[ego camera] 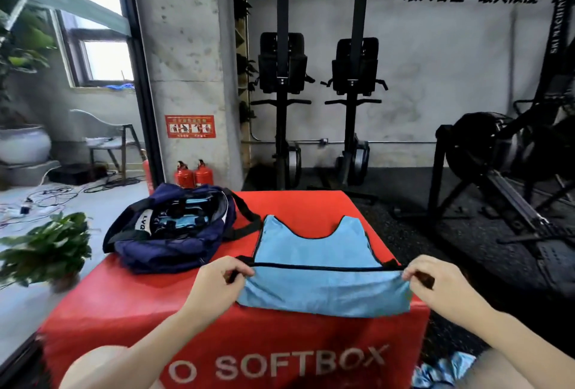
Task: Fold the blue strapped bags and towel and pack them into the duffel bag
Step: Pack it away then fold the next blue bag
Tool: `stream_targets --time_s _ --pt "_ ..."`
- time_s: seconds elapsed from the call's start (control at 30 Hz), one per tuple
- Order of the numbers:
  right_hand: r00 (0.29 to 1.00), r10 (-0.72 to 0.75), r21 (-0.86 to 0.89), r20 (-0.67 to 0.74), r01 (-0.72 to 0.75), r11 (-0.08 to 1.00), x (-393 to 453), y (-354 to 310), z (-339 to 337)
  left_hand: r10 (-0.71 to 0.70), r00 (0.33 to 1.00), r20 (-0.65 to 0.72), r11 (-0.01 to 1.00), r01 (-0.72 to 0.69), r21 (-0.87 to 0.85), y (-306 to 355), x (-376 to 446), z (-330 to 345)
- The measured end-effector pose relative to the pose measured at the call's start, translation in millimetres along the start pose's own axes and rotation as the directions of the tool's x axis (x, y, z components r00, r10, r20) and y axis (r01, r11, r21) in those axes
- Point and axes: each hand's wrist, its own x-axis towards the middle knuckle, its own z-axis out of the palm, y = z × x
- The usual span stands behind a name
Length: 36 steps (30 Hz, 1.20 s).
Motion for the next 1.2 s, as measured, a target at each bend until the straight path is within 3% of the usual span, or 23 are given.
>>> stream_targets --time_s 0.23,0.43,0.6,0.67,0.83,1.0,1.2 --pt "0.992 0.115 0.03 -0.046 -0.114 0.993 39 0 2 0.129 0.99 -0.062 0.991 -0.128 0.034 -1 31 21" --pt "0.955 0.276 -0.039 0.11 -0.273 0.961 94 51 64 0.028 1.0 0.005 0.992 -0.029 0.122 -54 90 68" --pt "0.785 0.491 -0.267 0.379 -0.415 0.87 126 76 122 -0.156 0.963 0.219 0.949 0.085 0.303 -113 130 103" --pt "0.795 0.49 -0.333 0.358 -0.382 0.862 138 73 144 -0.199 0.949 0.243 0.932 0.107 0.346 -131 142 110" --pt "0.853 0.362 -0.243 0.375 -0.286 0.927 183 49 204 -0.271 0.943 0.192 0.922 0.197 0.334 -149 181 122" --pt "0.832 0.313 -0.122 0.458 -0.29 0.949 231 8 266 -0.359 0.928 0.102 0.919 0.333 0.213 -165 214 132" --pt "0.805 0.339 0.004 0.487 -0.39 0.921 272 -21 333 -0.51 0.857 0.068 0.86 0.51 0.018 -174 237 152"
